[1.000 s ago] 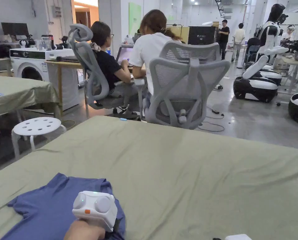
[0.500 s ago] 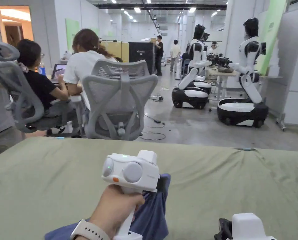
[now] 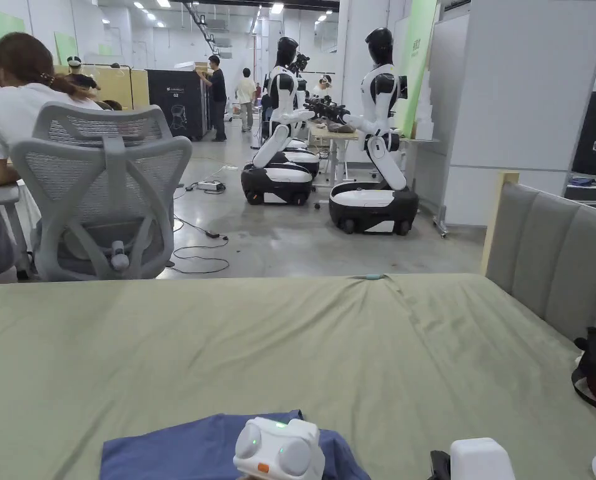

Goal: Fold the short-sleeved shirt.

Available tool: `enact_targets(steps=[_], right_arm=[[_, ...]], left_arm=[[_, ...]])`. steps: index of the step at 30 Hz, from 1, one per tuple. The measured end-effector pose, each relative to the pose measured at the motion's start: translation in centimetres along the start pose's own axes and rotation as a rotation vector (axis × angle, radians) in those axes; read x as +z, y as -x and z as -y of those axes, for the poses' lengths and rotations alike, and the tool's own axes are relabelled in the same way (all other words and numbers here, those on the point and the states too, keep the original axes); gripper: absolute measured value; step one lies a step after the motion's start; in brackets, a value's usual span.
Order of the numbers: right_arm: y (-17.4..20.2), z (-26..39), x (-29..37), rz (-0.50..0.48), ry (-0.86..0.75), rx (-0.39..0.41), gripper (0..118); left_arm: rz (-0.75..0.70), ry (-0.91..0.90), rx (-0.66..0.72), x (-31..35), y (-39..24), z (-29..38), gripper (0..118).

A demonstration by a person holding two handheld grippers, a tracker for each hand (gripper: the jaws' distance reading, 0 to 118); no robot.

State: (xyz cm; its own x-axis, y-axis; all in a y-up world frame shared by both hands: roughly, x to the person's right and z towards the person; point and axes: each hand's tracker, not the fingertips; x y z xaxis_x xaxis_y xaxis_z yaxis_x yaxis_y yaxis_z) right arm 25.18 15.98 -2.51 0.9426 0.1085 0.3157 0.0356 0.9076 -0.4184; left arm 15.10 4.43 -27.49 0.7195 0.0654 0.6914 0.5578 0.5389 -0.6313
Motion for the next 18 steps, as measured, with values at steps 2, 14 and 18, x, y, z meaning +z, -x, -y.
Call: enact_targets(steps=[2, 14, 18], right_arm=[[-0.1, 0.0, -0.1, -0.003, -0.003, -0.004, 0], [6.4, -1.4, 1.6, -0.096, -0.051, 0.009, 0], [9.7, -2.3, 2.0, -0.127, -0.065, 0.009, 0]], left_arm=[[0.012, -0.039, 0.043, 0.4, 0.6, 0.0, 5], [-0.276, -0.61, 0.043, 22.1, 5.1, 11.4, 74], [-0.442, -0.62, 0.088, 26.2, 9.0, 19.6, 62]])
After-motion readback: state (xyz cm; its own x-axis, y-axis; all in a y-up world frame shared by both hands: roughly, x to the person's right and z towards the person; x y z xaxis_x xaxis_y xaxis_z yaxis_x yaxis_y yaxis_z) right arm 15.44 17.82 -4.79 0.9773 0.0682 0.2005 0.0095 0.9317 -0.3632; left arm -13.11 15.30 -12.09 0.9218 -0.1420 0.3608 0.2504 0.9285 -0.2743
